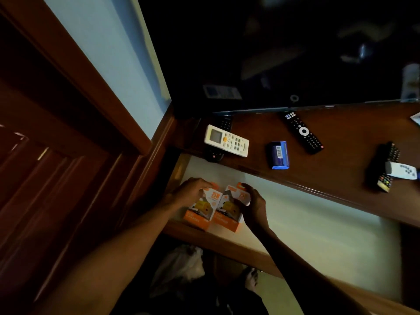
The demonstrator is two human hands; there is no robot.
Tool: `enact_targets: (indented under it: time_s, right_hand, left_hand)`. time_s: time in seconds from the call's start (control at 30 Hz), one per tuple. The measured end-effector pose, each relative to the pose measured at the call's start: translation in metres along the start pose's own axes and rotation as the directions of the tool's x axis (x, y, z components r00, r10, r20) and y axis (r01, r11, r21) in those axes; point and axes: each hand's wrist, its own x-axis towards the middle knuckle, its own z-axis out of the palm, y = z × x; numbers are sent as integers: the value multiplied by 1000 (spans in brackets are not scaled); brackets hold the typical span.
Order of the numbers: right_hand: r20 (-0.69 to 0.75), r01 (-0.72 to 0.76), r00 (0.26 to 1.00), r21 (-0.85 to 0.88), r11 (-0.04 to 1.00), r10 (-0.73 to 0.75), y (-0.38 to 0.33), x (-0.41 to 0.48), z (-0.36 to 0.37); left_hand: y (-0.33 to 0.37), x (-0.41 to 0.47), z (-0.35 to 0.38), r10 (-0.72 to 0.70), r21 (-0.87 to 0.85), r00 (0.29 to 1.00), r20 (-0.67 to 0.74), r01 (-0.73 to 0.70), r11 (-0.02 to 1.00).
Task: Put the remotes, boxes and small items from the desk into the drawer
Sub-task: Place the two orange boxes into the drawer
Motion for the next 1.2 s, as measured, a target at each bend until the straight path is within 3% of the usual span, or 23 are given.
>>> enact_targets:
  time_s: [0.13,0.23,0.37,0.5,0.63,0.8,0.87,1.07,1.2]
  right_hand:
    - [188,36,982,-153,988,-6,2,-5,-6]
    - [317,49,948,-257,965,36,6,-11,-7]
    - [324,86,946,-333,939,29,1,-15,7]
    - [320,124,948,-353,927,-5,-12,-14,24]
    - [307,138,951,-350,927,-26,-17,-15,37]
    - [320,139,947,-335,932,-26,-22,-11,50]
    - [321,120,947,-336,934,-6,-25,-8,53]
    - [373,145,928,-391,909,12,-27,-5,52]
    - [367,200,930,-456,867,-21,-42,-5,37]
  left_hand:
    - [-11,-6,1,3,127,1000,-16,-1,992]
    - [-14,-10,-5,-20,130,1000,-5,21,991]
    - [-38,-9,-2,54,301,997,-50,-36,953]
    - [-23,-15,-18,-28,275,997,77,6,961]
    - [-3,-20,-31,23,328,997,69,-45,944]
    - [-35,-23,-27,40,375,998,50,-56,925]
    - [-42,-26,-26,82,330,997,-6,-75,941]
    - [-26,-37,-32,-24,-7,998,-51,24,1000]
    - [1,-51,-54,-14,-148,960,-281,-29,989]
